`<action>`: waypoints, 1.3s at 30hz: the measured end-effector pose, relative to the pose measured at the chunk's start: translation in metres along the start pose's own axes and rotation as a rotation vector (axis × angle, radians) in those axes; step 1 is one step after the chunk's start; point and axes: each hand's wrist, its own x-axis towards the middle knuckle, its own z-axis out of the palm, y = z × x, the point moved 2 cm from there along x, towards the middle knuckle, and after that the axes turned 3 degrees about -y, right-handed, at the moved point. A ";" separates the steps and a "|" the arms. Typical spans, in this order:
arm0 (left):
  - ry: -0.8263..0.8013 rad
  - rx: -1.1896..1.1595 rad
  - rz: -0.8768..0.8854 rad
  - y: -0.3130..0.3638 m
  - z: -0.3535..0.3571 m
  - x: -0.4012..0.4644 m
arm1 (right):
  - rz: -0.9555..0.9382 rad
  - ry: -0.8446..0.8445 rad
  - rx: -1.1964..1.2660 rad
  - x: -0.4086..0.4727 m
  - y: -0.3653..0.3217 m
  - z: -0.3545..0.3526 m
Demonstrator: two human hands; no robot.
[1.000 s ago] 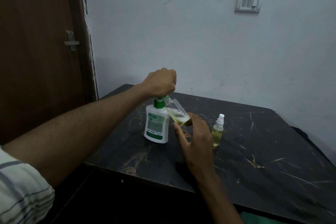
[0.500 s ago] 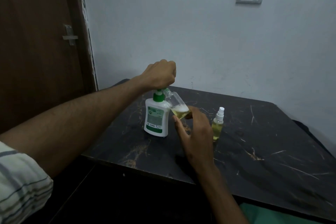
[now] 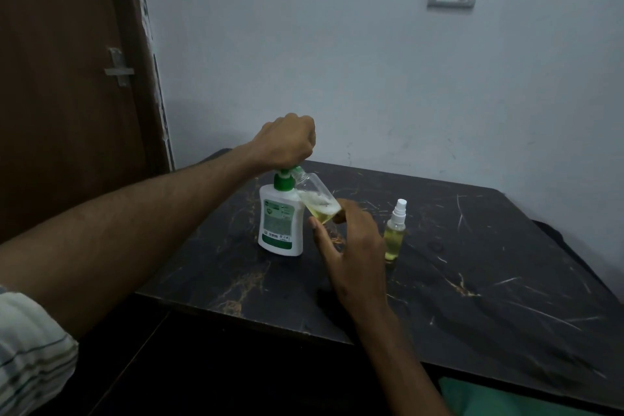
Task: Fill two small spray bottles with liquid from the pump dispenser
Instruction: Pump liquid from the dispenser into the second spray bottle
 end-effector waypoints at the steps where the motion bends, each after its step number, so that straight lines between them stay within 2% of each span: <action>1: -0.005 0.014 0.005 0.001 -0.002 0.001 | -0.001 -0.002 -0.005 0.000 0.000 0.000; 39: 0.025 -0.002 -0.028 -0.003 0.000 0.004 | 0.006 -0.032 -0.010 0.000 0.002 0.003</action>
